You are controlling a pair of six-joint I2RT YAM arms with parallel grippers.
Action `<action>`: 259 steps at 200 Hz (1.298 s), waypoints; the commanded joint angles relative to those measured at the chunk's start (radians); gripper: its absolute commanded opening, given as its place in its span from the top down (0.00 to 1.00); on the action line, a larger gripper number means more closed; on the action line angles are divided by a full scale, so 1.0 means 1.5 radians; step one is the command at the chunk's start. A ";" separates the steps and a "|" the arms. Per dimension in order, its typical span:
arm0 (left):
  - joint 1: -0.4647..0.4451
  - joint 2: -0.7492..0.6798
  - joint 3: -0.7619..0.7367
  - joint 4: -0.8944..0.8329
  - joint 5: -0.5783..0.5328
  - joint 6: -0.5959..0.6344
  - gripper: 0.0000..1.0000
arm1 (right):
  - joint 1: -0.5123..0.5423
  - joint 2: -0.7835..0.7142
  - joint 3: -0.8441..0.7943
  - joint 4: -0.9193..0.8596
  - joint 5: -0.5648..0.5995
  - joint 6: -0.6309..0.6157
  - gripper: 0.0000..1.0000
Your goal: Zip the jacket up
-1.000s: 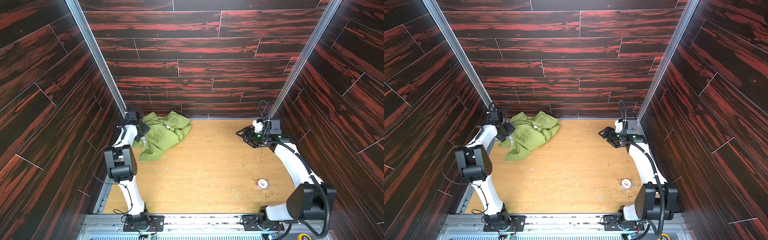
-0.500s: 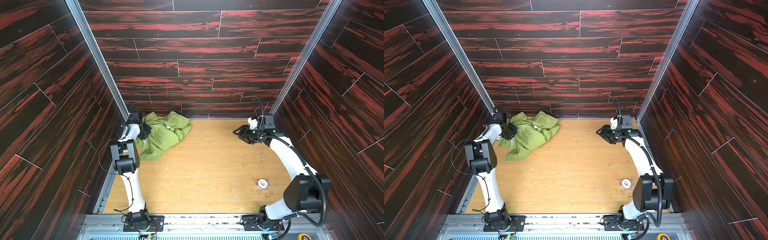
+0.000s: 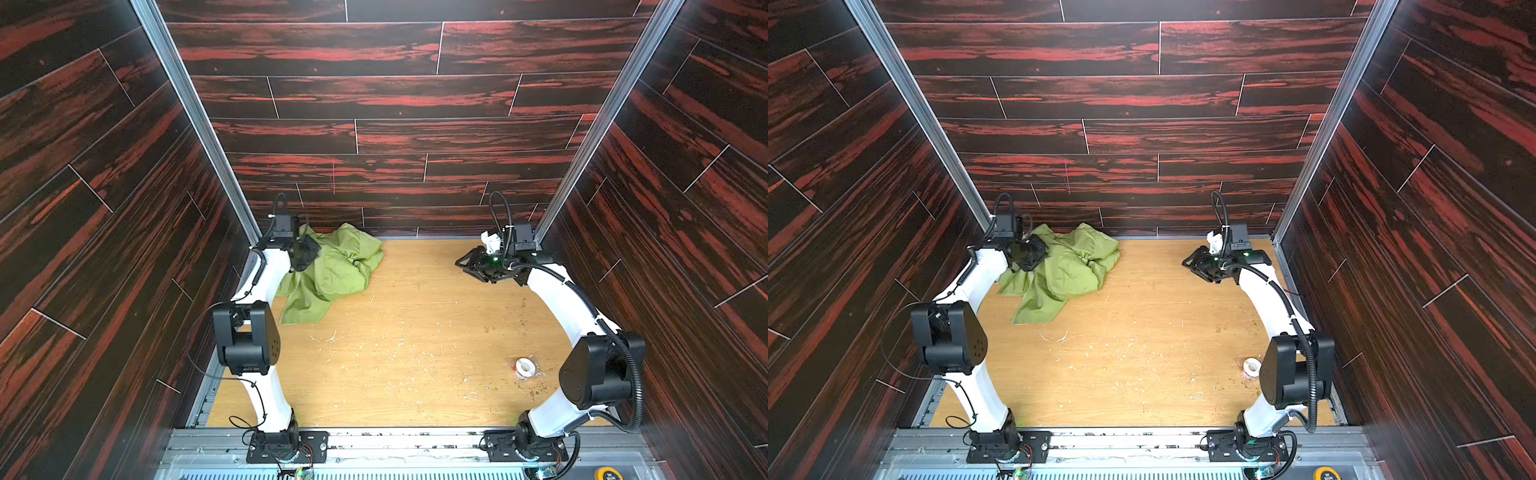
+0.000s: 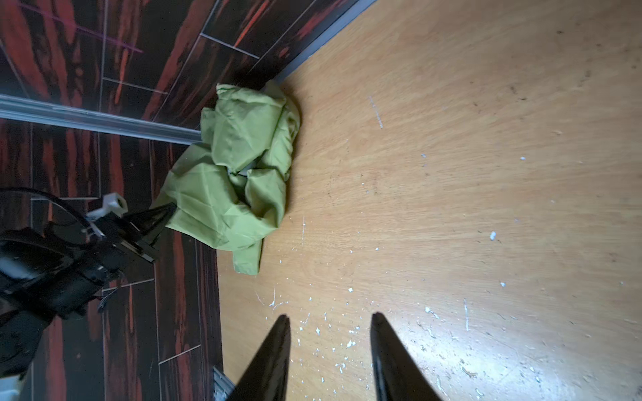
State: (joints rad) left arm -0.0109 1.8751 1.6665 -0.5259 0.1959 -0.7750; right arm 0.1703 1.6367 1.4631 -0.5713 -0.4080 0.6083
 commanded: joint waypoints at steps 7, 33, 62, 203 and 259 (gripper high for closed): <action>-0.057 -0.066 -0.012 -0.012 0.001 0.016 1.00 | 0.016 0.020 0.003 -0.017 -0.004 -0.006 0.56; -0.131 -0.106 -0.014 -0.012 0.015 0.023 1.00 | 0.018 0.001 -0.025 -0.012 0.000 0.001 0.55; -0.223 -0.116 0.002 -0.007 0.015 0.034 1.00 | 0.019 -0.029 -0.056 -0.014 0.014 0.005 0.54; -0.422 -0.012 0.158 -0.114 -0.030 0.098 0.42 | -0.016 -0.124 -0.112 -0.081 0.081 0.021 0.29; -0.419 -0.144 -0.018 -0.125 -0.108 0.073 0.36 | -0.016 -0.126 -0.123 -0.107 0.089 0.016 0.29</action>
State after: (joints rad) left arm -0.6449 1.8164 1.7447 -0.6670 0.1326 -0.6456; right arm 0.1455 1.4849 1.2976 -0.6865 -0.2916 0.6319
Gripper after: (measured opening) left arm 0.628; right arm 0.710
